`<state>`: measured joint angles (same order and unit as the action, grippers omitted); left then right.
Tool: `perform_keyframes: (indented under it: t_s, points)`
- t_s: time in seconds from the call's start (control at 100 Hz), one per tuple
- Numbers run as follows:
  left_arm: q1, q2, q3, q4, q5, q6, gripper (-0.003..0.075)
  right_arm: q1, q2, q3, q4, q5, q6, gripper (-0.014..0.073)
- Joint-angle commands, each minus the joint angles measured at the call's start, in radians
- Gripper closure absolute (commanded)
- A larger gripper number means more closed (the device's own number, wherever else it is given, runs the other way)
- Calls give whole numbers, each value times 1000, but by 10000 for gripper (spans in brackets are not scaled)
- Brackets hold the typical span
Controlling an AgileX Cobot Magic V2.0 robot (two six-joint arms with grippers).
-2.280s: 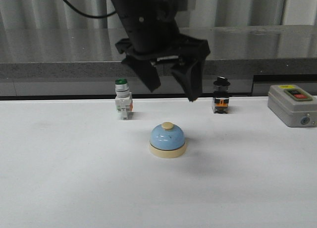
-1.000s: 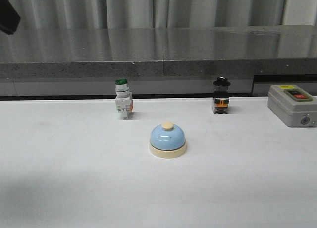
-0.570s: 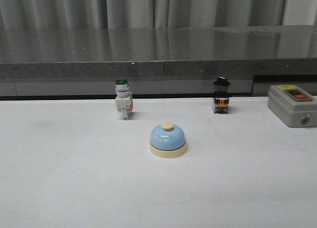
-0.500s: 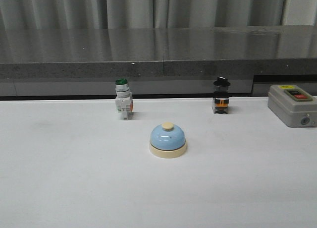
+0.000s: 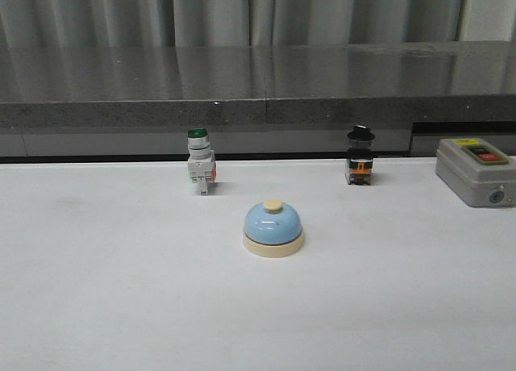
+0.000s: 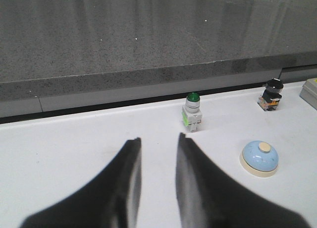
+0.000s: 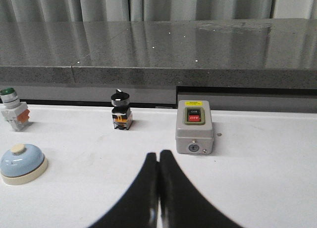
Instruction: Place and press bell with both arms
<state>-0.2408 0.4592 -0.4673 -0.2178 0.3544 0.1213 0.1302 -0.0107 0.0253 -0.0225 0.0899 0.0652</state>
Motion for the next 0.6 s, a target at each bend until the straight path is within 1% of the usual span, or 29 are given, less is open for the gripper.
perform_keyframes:
  t_s: [0.0,0.54,0.59]
  points:
    - [2,2,-26,-15,-69,-9,740,-8,-18,-14,5,-84,-7,654]
    - [2,2,-26,-15,-69,-9,741,-8,-18,-14,5,-84,-7,654]
    - [2,2,-26,-15,-85,-9,741,-8,-18,-14,5,-84,-7,654]
